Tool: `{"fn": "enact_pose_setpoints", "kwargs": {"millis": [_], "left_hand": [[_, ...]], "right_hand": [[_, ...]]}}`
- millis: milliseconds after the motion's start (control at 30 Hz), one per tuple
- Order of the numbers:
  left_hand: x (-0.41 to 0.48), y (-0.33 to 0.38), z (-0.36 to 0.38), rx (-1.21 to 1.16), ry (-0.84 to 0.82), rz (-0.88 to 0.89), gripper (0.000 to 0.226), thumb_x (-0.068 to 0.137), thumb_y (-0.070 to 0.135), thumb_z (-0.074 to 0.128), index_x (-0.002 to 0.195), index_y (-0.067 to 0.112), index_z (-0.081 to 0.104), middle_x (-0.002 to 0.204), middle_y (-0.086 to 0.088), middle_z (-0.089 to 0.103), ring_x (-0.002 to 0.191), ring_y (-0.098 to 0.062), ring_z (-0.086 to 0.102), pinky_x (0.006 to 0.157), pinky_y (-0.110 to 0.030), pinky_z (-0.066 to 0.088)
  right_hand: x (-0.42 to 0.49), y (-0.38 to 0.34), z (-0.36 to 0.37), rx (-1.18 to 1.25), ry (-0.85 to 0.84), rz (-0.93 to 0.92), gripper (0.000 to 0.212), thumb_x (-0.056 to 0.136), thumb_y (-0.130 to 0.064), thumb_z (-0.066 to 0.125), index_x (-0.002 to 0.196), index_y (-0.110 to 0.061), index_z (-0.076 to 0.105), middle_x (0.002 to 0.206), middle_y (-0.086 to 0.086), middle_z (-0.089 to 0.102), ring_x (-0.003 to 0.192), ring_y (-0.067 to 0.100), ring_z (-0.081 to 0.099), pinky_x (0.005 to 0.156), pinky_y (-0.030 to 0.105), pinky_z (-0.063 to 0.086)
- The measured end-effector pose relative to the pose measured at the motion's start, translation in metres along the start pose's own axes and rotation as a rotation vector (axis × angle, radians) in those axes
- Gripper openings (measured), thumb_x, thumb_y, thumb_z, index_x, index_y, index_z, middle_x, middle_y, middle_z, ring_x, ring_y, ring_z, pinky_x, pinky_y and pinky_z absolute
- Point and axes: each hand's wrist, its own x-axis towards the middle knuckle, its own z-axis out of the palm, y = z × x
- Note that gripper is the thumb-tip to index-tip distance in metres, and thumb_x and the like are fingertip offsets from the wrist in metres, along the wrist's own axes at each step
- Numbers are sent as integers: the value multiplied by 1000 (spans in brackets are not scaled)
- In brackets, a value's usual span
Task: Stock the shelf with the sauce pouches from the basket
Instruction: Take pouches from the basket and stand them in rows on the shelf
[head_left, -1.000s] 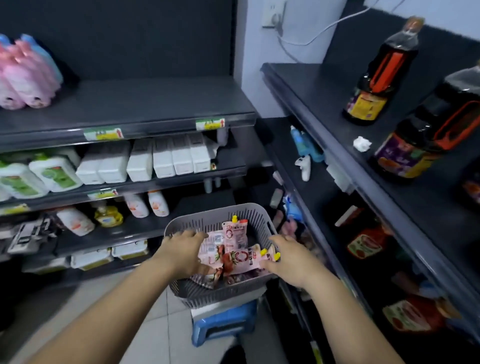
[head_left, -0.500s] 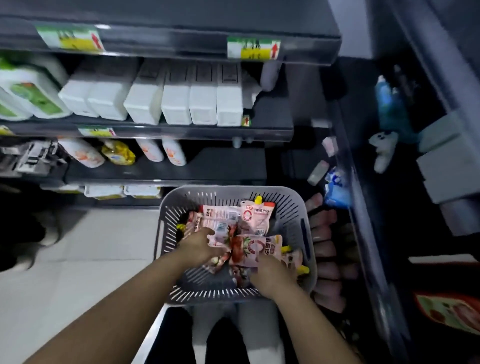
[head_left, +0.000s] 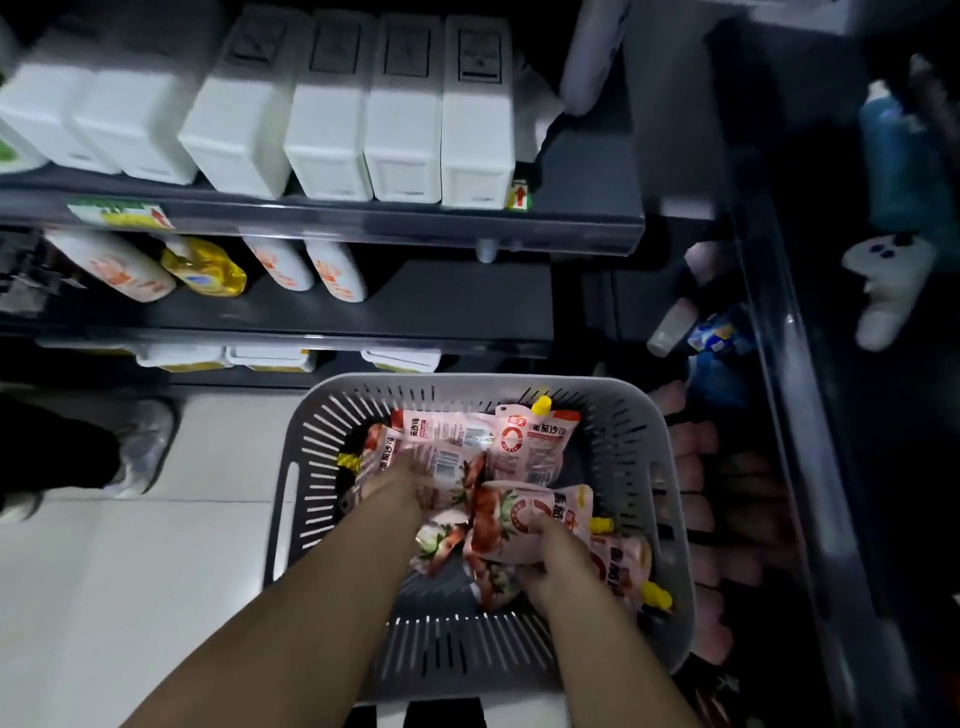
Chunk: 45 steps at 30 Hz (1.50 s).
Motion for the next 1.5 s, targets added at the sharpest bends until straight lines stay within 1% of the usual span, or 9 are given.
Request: {"fn": "enact_pose_setpoints", "kwargs": {"millis": [167, 267, 367, 467, 600, 767, 867, 1233, 1500], "left_hand": [[1, 11, -17, 91, 42, 45, 43, 81, 46, 73, 104, 11, 69, 117, -12, 70, 113, -33, 64, 99, -49, 51], [-19, 10, -21, 248, 211, 295, 37, 82, 37, 75, 106, 11, 66, 110, -16, 72, 101, -35, 69, 90, -48, 56], [-44, 7, -12, 19, 6, 426, 18, 89, 23, 64, 95, 7, 61, 92, -23, 71, 81, -37, 66, 77, -47, 56], [-57, 14, 8, -17, -335, 458, 5, 93, 16, 58, 95, 11, 57, 93, -15, 67, 86, -29, 65, 80, -40, 54], [-25, 7, 11, 267, -213, 668, 11, 85, 7, 69, 92, 8, 61, 88, -9, 69, 96, -36, 66, 80, -37, 52], [6, -3, -2, 212, 178, 496, 68, 65, 32, 88, 118, 5, 54, 116, -19, 65, 113, -41, 60, 98, -45, 49], [26, -2, -22, 367, -116, 336, 85, 56, 53, 87, 127, 14, 57, 129, -16, 63, 119, -39, 59, 106, -53, 44], [-4, 2, -29, 867, -124, 538, 35, 63, 34, 90, 78, 12, 67, 68, -1, 72, 47, -7, 67, 40, -18, 48], [-7, -3, -39, 932, -301, 421, 33, 75, 20, 82, 103, 13, 64, 99, -6, 75, 89, -25, 72, 83, -39, 58]], "right_hand": [[0, 6, 11, 247, 122, 36, 25, 79, -5, 76, 95, -1, 57, 82, 19, 65, 64, 31, 64, 49, 33, 51], [-3, 13, 17, 296, 177, 40, 41, 77, -8, 80, 108, 6, 56, 90, 20, 64, 72, 32, 64, 56, 40, 55], [-6, 17, 21, 325, 164, 21, 48, 80, -7, 78, 121, 4, 57, 119, 24, 64, 97, 38, 66, 79, 48, 57], [-9, 13, 21, 392, 69, -1, 26, 84, -2, 71, 109, 1, 63, 101, 21, 69, 73, 32, 67, 51, 35, 55], [-5, 8, 20, 351, -10, -31, 23, 86, -6, 73, 106, 2, 64, 97, 21, 70, 71, 31, 67, 54, 35, 54], [11, 7, 12, 340, -68, 37, 13, 89, -1, 68, 100, 1, 61, 101, 24, 67, 82, 35, 67, 87, 53, 54], [20, 8, 11, 344, -65, 55, 8, 88, -2, 69, 87, -1, 61, 90, 21, 69, 75, 33, 67, 85, 53, 55], [10, 10, 3, 296, -93, -15, 24, 87, 1, 69, 109, -4, 63, 105, 17, 69, 90, 30, 66, 82, 43, 55], [1, -14, -18, -346, -234, -418, 31, 79, -8, 79, 100, -28, 67, 100, -3, 76, 87, 11, 72, 66, 24, 57]]}}
